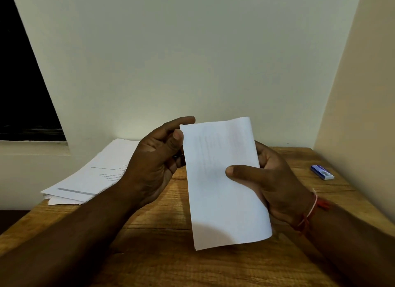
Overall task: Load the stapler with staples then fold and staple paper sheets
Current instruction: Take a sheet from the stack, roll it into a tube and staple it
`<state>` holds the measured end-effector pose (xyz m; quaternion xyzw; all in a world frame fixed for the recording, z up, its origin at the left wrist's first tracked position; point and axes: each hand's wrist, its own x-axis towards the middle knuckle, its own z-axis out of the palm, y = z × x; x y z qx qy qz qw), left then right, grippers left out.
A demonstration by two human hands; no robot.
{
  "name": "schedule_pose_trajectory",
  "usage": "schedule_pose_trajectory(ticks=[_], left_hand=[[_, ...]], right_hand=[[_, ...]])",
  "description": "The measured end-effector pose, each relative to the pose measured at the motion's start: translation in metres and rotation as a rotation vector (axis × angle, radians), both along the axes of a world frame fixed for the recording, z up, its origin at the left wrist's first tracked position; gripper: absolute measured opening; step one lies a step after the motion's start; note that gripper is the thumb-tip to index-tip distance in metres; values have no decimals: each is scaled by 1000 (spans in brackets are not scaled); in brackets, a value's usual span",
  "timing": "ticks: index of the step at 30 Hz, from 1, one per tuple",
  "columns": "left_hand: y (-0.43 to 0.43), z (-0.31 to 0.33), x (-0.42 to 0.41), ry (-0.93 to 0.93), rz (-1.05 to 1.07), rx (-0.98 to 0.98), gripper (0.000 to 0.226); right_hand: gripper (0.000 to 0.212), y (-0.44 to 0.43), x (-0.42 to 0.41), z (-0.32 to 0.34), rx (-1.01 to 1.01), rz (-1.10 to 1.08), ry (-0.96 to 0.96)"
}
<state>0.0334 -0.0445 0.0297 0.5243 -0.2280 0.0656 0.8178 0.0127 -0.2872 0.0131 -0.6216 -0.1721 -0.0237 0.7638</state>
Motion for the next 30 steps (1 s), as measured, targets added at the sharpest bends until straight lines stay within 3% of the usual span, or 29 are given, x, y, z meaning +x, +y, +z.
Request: schedule_pose_trajectory(ticks=[10, 25, 30], left_hand=[[-2, -1, -2, -43, 10, 58, 39], [2, 2, -1, -119, -15, 87, 33], [3, 0, 1, -127, -27, 108, 42]], right_hand=[[46, 2, -4, 3, 10, -51, -3], [43, 1, -7, 9, 8, -70, -45], [46, -1, -4, 8, -30, -116, -72]])
